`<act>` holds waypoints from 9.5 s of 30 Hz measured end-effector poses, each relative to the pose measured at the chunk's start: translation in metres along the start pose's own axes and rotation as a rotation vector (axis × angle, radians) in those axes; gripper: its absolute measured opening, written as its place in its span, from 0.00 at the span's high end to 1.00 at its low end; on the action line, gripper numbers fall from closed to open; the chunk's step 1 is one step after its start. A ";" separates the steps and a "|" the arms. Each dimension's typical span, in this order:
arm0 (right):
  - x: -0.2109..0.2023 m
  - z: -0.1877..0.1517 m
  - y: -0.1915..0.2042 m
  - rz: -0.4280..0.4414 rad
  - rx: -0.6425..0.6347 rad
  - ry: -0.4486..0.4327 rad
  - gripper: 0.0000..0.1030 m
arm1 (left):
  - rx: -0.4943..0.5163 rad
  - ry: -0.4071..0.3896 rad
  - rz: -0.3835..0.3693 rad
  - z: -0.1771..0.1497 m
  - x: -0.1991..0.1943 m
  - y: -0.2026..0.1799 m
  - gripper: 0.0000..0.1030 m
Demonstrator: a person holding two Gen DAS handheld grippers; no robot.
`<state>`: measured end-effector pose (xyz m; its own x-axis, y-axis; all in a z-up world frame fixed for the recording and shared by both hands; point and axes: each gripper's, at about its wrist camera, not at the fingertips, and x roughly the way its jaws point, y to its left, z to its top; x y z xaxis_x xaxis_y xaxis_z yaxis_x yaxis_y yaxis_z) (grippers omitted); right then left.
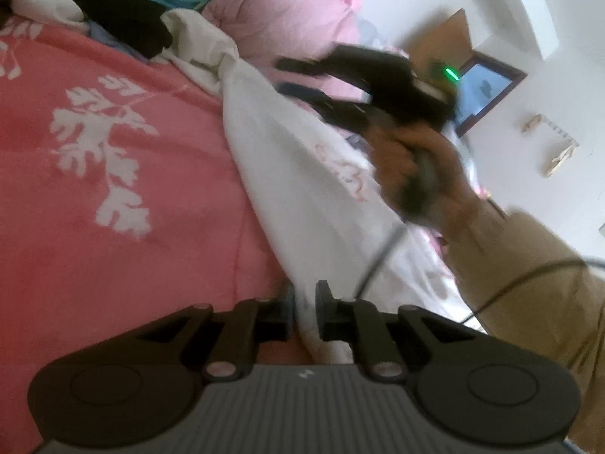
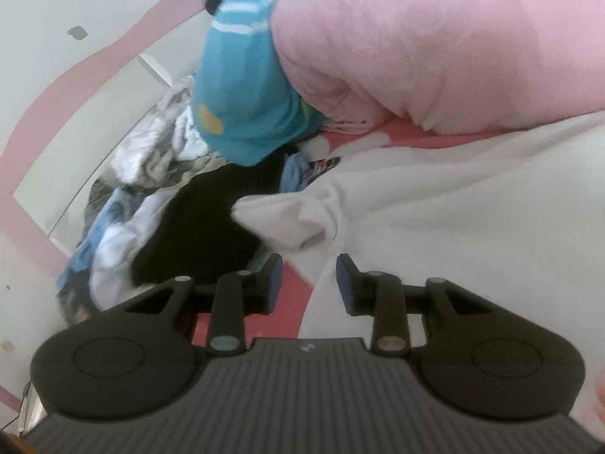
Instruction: Fold clothes
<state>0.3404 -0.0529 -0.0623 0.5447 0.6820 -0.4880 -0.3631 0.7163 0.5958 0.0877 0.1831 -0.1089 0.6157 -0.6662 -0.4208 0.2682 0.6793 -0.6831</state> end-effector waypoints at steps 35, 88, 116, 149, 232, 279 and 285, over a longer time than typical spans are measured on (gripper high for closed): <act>-0.214 -0.192 0.031 0.282 0.157 -0.259 0.96 | -0.078 -0.083 0.096 0.019 -0.004 0.022 0.78; -0.339 -0.237 0.022 -0.108 0.048 -0.321 0.68 | 0.413 0.097 0.176 0.034 0.099 -0.123 0.34; -0.284 -0.005 -0.317 -0.388 0.743 -0.323 0.50 | 0.526 0.141 0.124 0.015 0.150 -0.118 0.19; -0.301 0.035 -0.347 -0.739 0.485 -0.374 0.59 | 0.537 0.140 0.126 0.017 0.147 -0.117 0.17; -0.403 -0.186 -0.140 -0.987 0.048 0.039 1.00 | 0.535 0.123 0.188 0.019 0.142 -0.119 0.17; -0.457 -0.239 -0.084 -0.625 0.272 -0.144 0.95 | 0.497 0.180 0.056 0.011 0.112 -0.135 0.17; -0.430 -0.253 -0.116 -0.701 0.285 0.012 0.93 | 0.528 0.204 0.076 0.006 0.116 -0.133 0.17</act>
<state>-0.0427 -0.3925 -0.0826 0.5669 0.0834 -0.8196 0.2756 0.9184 0.2840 0.1278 0.0175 -0.0634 0.5057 -0.6201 -0.5998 0.5951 0.7541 -0.2778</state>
